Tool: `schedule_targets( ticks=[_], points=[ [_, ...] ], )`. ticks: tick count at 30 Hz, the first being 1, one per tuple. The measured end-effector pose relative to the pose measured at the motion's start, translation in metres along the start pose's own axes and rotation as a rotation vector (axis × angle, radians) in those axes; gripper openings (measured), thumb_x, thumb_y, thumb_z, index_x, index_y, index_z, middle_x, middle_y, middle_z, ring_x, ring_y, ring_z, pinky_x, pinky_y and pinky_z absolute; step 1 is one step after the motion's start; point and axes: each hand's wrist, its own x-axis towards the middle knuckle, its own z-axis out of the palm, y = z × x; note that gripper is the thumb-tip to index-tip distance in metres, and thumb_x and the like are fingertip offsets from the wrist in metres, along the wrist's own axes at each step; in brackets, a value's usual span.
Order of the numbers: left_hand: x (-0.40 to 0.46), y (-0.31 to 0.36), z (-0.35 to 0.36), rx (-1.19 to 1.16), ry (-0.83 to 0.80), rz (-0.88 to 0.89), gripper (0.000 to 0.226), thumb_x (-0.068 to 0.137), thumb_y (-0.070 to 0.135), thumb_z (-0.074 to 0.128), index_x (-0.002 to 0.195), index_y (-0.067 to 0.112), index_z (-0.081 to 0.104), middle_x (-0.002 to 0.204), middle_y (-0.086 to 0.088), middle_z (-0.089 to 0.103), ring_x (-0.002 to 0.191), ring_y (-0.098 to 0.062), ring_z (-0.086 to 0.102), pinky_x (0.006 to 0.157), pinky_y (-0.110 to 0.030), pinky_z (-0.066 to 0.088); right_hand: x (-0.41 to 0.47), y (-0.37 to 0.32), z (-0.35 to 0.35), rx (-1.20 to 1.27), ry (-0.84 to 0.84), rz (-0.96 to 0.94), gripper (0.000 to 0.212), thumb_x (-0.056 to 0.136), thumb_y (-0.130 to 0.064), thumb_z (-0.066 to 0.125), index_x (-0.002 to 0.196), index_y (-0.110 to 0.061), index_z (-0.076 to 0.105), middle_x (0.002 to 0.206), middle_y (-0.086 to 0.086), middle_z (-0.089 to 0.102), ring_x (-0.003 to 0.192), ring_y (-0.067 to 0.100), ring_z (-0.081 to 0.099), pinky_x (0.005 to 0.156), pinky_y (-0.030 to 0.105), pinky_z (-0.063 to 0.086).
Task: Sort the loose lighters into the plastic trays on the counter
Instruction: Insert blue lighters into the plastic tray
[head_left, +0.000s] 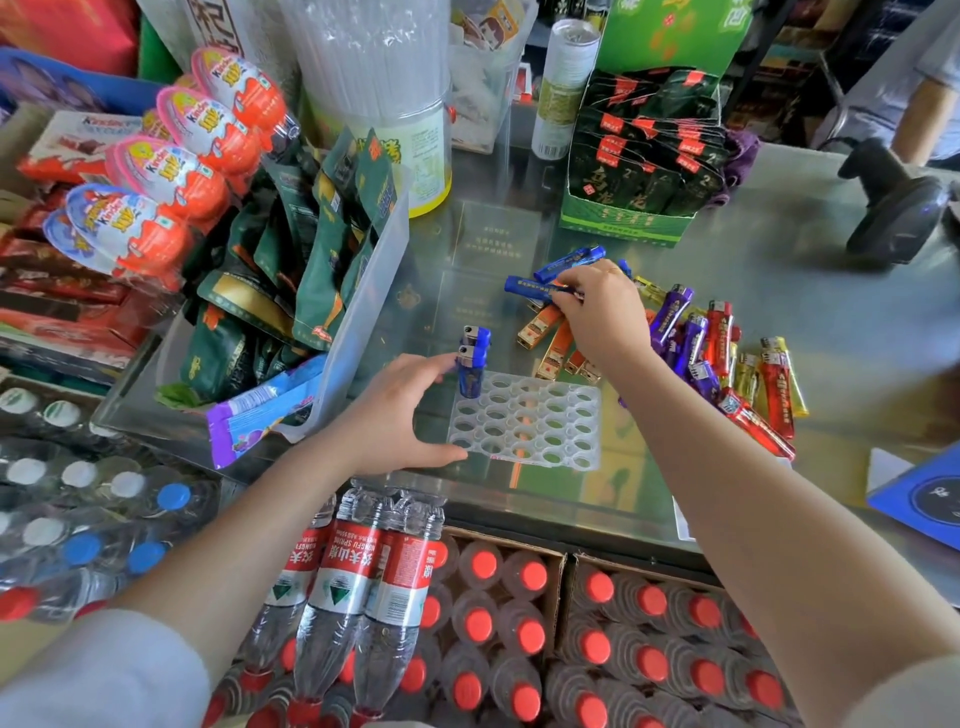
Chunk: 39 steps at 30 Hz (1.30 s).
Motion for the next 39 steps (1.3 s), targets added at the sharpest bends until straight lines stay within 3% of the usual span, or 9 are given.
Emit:
schedule_targets(
  ticks=[3,7,12,17,21,25,28,34,39],
  points=[
    [0.001,-0.002,0.001,0.019,0.013,0.008,0.081,0.066,0.032,0.078,0.133,0.026,0.033,0.115,0.014,0.033,0.115,-0.004,0.032,0.095,-0.018,0.024,0.001,0.001,0.0,-0.009,-0.044,-0.003,0.023,0.089,-0.025,0.055,0.107,-0.015,0.065,0.104,0.009,0.06,0.1,0.027,0.052,0.07,0.03,0.039],
    [0.001,-0.003,0.002,0.019,0.025,0.015,0.082,0.066,0.033,0.078,0.134,0.026,0.033,0.115,0.013,0.034,0.115,-0.004,0.032,0.097,-0.021,0.026,-0.009,-0.002,-0.007,-0.093,-0.11,-0.069,0.022,0.089,-0.023,0.055,0.107,-0.013,0.06,0.108,0.009,0.059,0.103,0.029,0.046,0.084,0.037,0.039],
    [0.0,-0.001,0.001,-0.019,0.028,0.02,0.084,0.065,0.029,0.079,0.134,0.027,0.032,0.116,0.014,0.035,0.114,-0.001,0.032,0.096,-0.016,0.024,-0.046,-0.005,-0.031,0.31,-0.108,-0.113,0.011,0.087,-0.012,0.058,0.097,-0.014,0.057,0.083,-0.006,0.056,0.063,0.003,0.048,0.056,0.009,0.036],
    [-0.002,0.003,0.001,-0.016,0.009,-0.004,0.081,0.065,0.03,0.079,0.132,0.029,0.033,0.116,0.012,0.033,0.114,-0.002,0.031,0.095,-0.018,0.024,-0.084,-0.01,-0.041,0.572,-0.156,-0.14,0.025,0.08,-0.006,0.067,0.086,-0.031,0.063,0.086,0.002,0.063,0.07,0.011,0.056,0.07,0.022,0.049],
    [-0.01,0.006,0.013,-0.004,0.093,0.013,0.081,0.063,0.032,0.08,0.131,0.023,0.038,0.119,0.007,0.038,0.123,-0.014,0.032,0.101,-0.028,0.025,-0.104,-0.021,-0.035,0.503,-0.132,-0.255,0.019,0.08,-0.004,0.067,0.097,-0.012,0.066,0.08,-0.012,0.057,0.068,0.003,0.053,0.066,0.009,0.042],
    [-0.017,0.01,0.023,-0.021,0.156,0.019,0.084,0.062,0.032,0.081,0.132,0.019,0.038,0.12,0.01,0.04,0.124,-0.014,0.033,0.101,-0.029,0.025,-0.111,-0.028,-0.028,0.461,-0.084,-0.225,0.022,0.076,-0.004,0.07,0.095,-0.008,0.061,0.073,-0.014,0.056,0.073,0.014,0.055,0.068,0.014,0.045],
    [-0.02,0.012,0.024,-0.026,0.174,0.02,0.084,0.061,0.031,0.082,0.131,0.018,0.039,0.116,0.014,0.037,0.12,-0.008,0.033,0.1,-0.027,0.025,-0.115,-0.032,-0.026,0.411,-0.076,-0.251,0.02,0.075,-0.006,0.072,0.092,-0.006,0.061,0.069,-0.016,0.054,0.067,0.001,0.053,0.065,0.011,0.043],
    [-0.021,0.011,0.024,-0.028,0.174,0.011,0.084,0.061,0.033,0.082,0.132,0.019,0.039,0.12,0.01,0.042,0.119,-0.007,0.034,0.098,-0.024,0.026,-0.117,-0.042,-0.025,0.297,-0.132,-0.347,0.019,0.072,-0.006,0.074,0.086,-0.003,0.062,0.076,0.009,0.066,0.067,0.025,0.059,0.067,0.036,0.051],
    [-0.019,0.01,0.024,-0.012,0.171,0.014,0.082,0.06,0.039,0.081,0.129,0.022,0.041,0.117,0.012,0.042,0.119,-0.01,0.036,0.094,-0.024,0.026,-0.117,-0.051,-0.019,0.255,-0.167,-0.426,0.018,0.073,-0.003,0.072,0.087,0.002,0.062,0.08,0.011,0.062,0.065,0.018,0.049,0.061,0.025,0.042]
  ],
)
